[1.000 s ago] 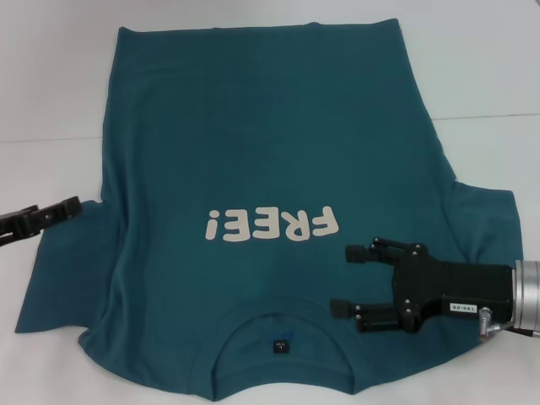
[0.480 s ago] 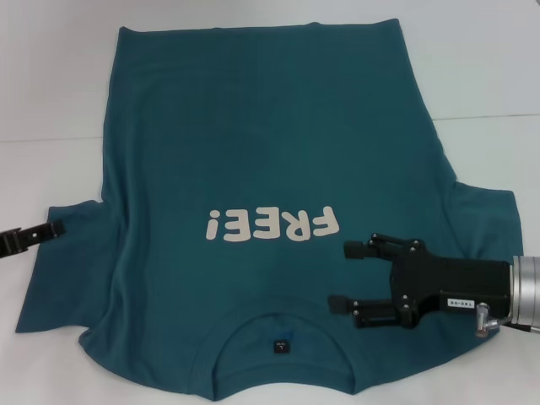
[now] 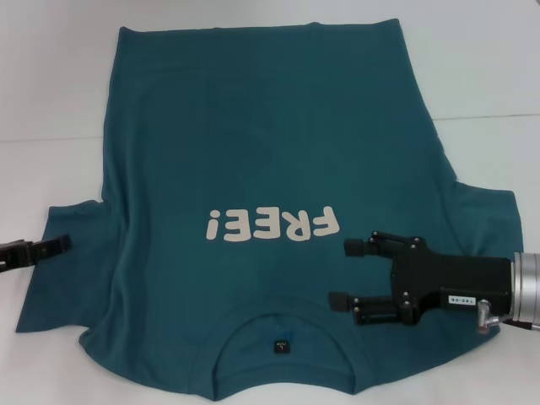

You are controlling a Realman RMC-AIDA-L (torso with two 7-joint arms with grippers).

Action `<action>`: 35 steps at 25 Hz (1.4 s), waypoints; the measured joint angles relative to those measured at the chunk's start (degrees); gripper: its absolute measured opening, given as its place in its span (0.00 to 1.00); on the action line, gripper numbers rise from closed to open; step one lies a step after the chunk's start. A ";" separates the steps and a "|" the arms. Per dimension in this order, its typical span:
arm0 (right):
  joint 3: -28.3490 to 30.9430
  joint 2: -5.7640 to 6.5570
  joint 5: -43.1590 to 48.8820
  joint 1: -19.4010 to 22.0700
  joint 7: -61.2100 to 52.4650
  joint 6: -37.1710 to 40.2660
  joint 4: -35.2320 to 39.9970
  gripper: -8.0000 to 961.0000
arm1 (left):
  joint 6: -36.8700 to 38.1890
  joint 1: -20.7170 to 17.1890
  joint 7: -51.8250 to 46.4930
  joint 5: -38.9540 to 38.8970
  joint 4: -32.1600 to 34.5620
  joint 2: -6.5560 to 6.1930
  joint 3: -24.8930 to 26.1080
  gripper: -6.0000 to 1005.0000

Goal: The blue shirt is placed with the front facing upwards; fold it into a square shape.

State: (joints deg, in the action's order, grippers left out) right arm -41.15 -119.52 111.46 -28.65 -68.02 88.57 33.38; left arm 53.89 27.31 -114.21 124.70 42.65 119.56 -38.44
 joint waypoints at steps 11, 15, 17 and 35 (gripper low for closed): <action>-0.24 0.00 0.08 -0.08 -0.56 0.11 0.09 0.99 | -1.45 0.48 0.53 0.11 -2.16 0.07 -0.69 0.90; -0.32 0.00 0.15 0.17 -1.27 0.19 0.76 0.99 | -0.91 0.44 0.33 0.11 -2.13 0.06 -0.64 0.90; -0.34 0.00 0.17 0.30 -1.46 0.21 0.82 0.99 | -0.63 0.47 0.43 0.11 -2.24 0.06 -0.65 0.89; -0.40 0.00 0.16 0.73 -2.58 1.91 0.80 0.99 | 3.20 0.50 1.56 -0.49 -2.46 0.03 -0.24 0.47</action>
State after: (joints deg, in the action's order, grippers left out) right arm -41.55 -119.52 111.62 -27.92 -70.60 90.48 34.19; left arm 57.09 27.81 -112.64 124.20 40.19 119.59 -38.68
